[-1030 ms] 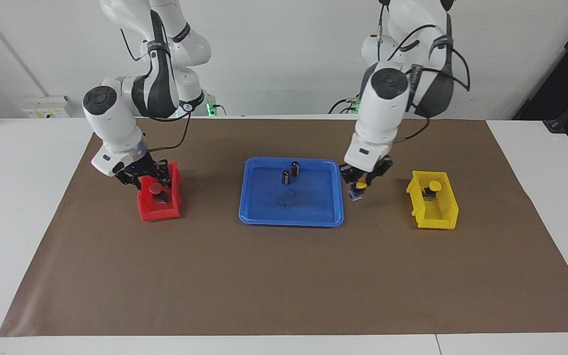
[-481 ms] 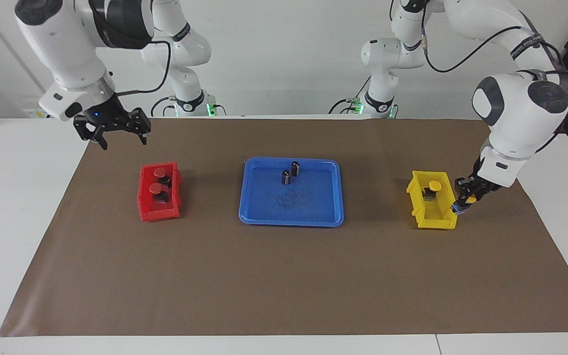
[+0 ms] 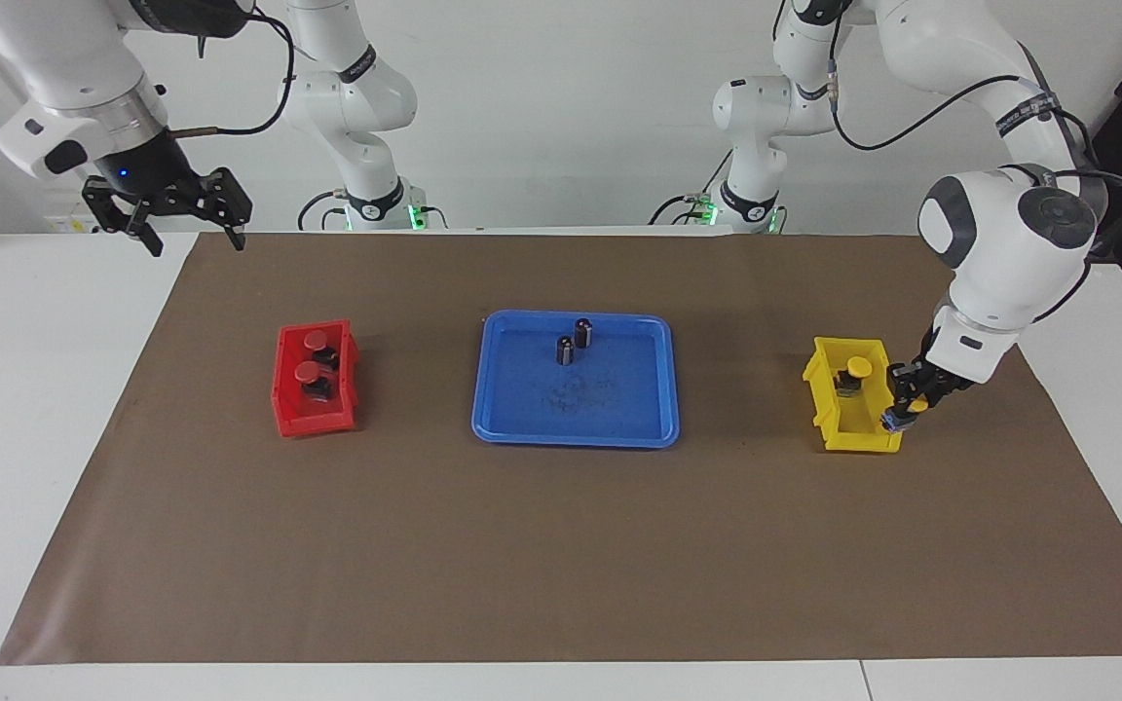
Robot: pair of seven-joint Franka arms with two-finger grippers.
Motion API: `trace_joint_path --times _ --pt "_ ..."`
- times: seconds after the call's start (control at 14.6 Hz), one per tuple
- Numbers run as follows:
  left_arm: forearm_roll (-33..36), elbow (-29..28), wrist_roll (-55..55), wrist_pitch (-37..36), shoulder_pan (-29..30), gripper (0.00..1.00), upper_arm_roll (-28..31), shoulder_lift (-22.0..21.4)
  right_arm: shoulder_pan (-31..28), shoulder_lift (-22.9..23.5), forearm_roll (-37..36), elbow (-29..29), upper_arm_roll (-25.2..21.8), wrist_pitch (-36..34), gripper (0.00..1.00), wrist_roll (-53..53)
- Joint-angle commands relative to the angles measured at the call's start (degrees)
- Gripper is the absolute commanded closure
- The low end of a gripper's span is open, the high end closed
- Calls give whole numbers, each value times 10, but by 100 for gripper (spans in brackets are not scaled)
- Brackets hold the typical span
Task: Sort red and yellow buttons by color
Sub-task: 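Drop the yellow button into the yellow bin while the right gripper withdraws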
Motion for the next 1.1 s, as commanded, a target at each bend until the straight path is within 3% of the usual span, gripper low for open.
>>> trace_joint_path --times 0.0,0.14,0.69,0.76,0.82,0.96,1.03 --pt "10 -65 0 48 -4 99 2 -36 -30 -6 8 -10 4 -10 0 1" --pt "10 -82 1 61 -3 98 2 -42 -31 -20 8 -35 5 -10 0 5" --pt "10 -111 0 114 -5 98 1 -8 -24 -18 6 -32 5 -3 0 35" --pt "10 -112 1 119 -9 92 1 -7 -24 -17 6 -30 5 -1 0 59" --pt "10 -114 4 121 -10 78 1 -7 -23 -17 6 -30 5 -2 0 70" --pt "10 -111 5 117 -10 26 1 -6 -21 -17 5 -30 6 -2 0 68" --pt "10 -107 4 111 -11 13 1 -7 -21 -17 5 -30 6 -2 0 67"
